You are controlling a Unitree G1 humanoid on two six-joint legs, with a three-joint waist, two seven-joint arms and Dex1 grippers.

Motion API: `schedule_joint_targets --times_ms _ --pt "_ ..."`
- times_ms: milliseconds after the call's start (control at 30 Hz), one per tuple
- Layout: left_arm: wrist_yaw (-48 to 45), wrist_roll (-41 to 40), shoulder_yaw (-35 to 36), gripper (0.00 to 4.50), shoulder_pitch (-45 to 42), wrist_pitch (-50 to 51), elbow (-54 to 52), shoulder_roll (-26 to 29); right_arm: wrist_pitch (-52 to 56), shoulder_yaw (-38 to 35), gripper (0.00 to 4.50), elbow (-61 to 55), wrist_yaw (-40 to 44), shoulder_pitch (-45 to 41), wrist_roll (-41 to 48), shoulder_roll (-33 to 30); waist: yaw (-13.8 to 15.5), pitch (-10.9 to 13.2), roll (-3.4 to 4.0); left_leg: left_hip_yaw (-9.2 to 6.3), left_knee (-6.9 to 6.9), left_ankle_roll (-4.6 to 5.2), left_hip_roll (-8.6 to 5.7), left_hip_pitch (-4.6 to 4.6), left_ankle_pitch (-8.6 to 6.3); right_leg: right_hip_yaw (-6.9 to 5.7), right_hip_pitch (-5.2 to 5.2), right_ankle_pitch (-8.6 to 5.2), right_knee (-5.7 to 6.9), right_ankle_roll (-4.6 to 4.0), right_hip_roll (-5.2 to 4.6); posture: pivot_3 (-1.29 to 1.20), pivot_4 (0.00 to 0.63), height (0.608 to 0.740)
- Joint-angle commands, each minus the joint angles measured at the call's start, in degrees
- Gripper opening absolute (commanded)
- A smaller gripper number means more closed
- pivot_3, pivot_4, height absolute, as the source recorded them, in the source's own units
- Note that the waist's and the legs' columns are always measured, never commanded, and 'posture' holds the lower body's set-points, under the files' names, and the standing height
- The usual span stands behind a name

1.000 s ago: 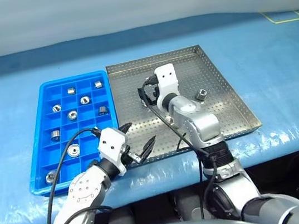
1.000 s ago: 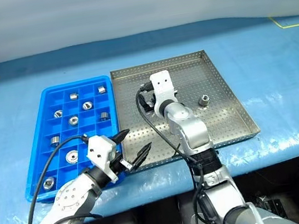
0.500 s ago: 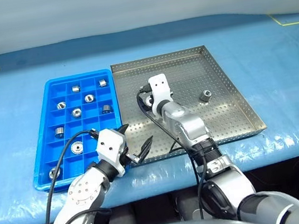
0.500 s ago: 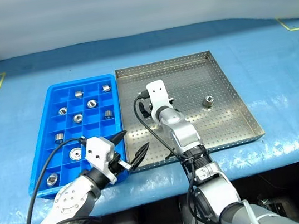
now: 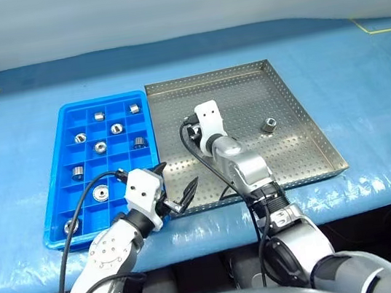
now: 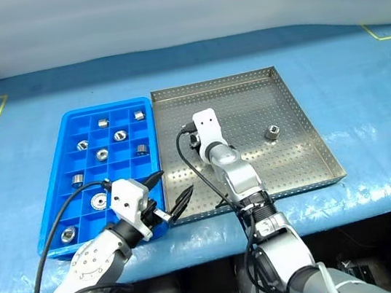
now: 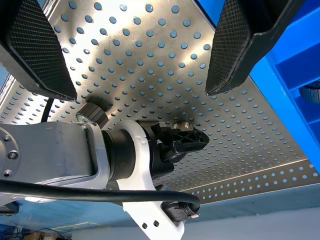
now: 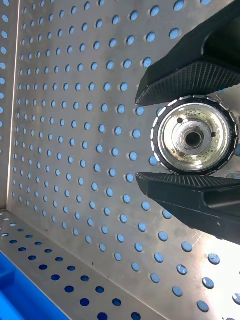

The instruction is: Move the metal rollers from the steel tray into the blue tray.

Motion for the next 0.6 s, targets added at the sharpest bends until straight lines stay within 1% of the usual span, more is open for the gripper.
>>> schedule_joint_targets --times_ms 33,133,300,600 --pt "2.13 0.82 1.18 4.50 0.45 -2.37 -2.78 -1.32 0.88 1.55 1.75 -6.89 1.64 -1.05 0.20 0.37 0.01 0.01 0.01 0.00 0.00 0.00 0.00 -0.01 0.00 0.00 -0.01 0.00 0.00 0.00 0.00 0.05 0.150 0.740" --pt "4.76 1.74 2.77 4.50 0.97 -3.09 -2.78 -2.83 1.32 3.15 1.75 -10.61 3.48 -3.12 0.26 0.65 0.24 0.02 0.03 -0.01 -0.02 0.00 0.00 -0.01 0.00 0.00 -0.02 0.01 0.00 0.02 0.00 0.08 0.150 0.740" --pt "8.26 2.86 5.29 4.50 2.57 -4.07 -3.62 -4.56 1.75 5.45 1.75 -13.46 6.74 -6.63 1.21 2.22 1.07 0.04 0.07 -0.04 -0.02 0.00 0.02 -0.01 0.00 -0.04 -0.04 0.01 0.03 0.01 0.03 0.14 0.150 0.740" --pt "12.19 4.61 7.84 4.50 9.63 -5.06 -8.12 -6.39 -0.42 11.17 1.75 -8.72 11.95 -9.46 1.97 5.08 4.70 0.05 0.07 -0.10 -0.11 0.00 0.01 -0.05 0.00 -0.13 -0.05 -0.07 -0.04 -0.12 -0.02 0.28 0.150 0.740"
